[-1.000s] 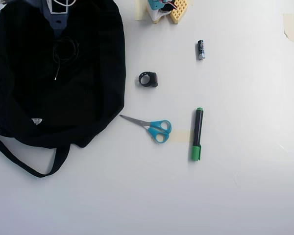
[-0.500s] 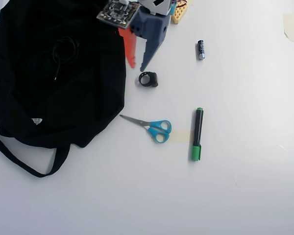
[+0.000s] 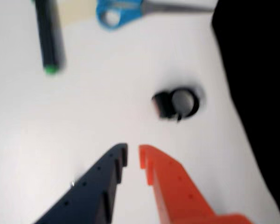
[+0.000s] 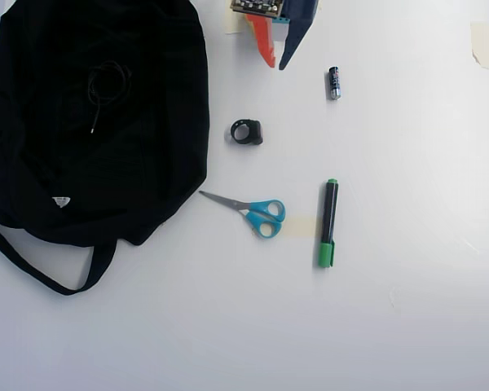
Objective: Put the cable into the black bag
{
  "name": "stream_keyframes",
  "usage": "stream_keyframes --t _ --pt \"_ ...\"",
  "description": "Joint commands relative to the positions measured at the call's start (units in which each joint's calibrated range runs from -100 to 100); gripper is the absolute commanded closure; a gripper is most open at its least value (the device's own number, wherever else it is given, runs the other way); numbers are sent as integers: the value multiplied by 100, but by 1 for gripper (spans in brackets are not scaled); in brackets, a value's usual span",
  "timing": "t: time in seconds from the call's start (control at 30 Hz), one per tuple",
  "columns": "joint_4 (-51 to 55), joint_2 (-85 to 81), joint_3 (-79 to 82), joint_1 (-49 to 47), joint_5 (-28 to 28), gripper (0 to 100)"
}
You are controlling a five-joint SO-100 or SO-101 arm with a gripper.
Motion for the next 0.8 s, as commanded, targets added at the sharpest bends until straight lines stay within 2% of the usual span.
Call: stream_keyframes --t 0.0,0.3,0.53,0.77 --pt "-191 -791 729 -385 29 97" --pt "-1483 -2650 3200 -639 35 97" --pt "-1604 -4334 5302 -639 192 97" --pt "-1776 -5139 6263 -639 491 97"
